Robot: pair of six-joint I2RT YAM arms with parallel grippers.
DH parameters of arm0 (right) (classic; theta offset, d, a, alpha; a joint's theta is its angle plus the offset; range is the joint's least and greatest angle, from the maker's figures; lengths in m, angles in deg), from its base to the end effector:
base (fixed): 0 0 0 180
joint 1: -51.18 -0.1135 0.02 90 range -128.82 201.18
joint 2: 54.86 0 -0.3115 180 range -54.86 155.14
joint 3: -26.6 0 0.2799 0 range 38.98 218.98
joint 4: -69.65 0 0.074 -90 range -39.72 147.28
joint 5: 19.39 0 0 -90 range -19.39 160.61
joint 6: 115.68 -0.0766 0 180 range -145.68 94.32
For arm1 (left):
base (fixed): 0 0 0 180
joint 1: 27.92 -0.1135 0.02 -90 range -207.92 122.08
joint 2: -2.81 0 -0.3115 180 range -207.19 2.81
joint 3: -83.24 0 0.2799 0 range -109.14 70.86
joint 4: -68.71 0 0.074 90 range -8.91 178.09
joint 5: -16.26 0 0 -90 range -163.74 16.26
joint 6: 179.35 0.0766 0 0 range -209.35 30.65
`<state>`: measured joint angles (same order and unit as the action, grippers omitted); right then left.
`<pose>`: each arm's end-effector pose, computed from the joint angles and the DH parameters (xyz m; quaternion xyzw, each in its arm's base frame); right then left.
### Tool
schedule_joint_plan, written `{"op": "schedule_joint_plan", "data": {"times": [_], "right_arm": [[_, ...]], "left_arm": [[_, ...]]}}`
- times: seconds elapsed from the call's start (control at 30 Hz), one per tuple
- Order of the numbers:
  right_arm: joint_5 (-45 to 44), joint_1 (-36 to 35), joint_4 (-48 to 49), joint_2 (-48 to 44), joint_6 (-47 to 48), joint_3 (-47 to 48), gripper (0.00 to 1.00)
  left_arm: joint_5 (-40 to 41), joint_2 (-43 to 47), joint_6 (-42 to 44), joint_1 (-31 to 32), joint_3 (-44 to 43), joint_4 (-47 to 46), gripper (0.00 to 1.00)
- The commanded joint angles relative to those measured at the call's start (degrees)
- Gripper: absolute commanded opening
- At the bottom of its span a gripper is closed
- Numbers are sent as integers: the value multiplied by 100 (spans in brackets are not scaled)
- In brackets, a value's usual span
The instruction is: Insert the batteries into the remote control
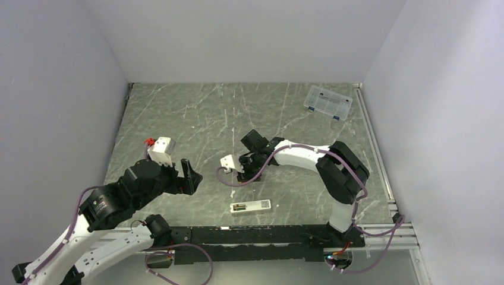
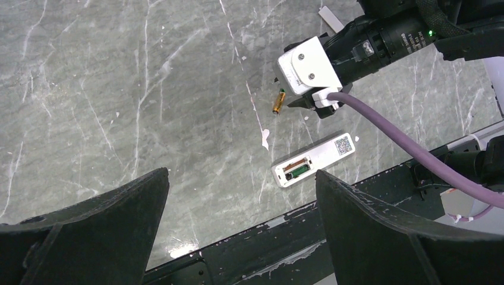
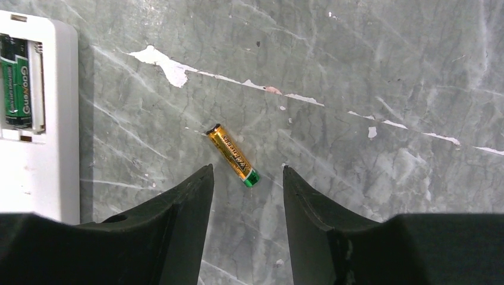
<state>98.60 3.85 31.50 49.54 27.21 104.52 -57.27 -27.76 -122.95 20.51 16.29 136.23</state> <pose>0.2506 0.3249 0.1624 -0.7604 0.5663 0.2253 0.2243 0.0848 -0.0629 0.3617 0.0415 0.8639 -0.2250 0.4488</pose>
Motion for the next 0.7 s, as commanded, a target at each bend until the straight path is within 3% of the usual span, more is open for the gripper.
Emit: {"op": "schedule_joint_plan", "data": {"times": [0.0, 0.33, 0.67], "right_arm": [[-15, 13, 306, 41, -35, -155, 48], [-305, -63, 788, 10, -223, -530, 43], [-225, -66, 601, 71, -360, -572, 34]], "left_arm": [[89, 18, 83, 18, -6, -187, 99], [89, 38, 82, 18, -1, -187, 100], [75, 61, 82, 18, -1, -196, 99]]}}
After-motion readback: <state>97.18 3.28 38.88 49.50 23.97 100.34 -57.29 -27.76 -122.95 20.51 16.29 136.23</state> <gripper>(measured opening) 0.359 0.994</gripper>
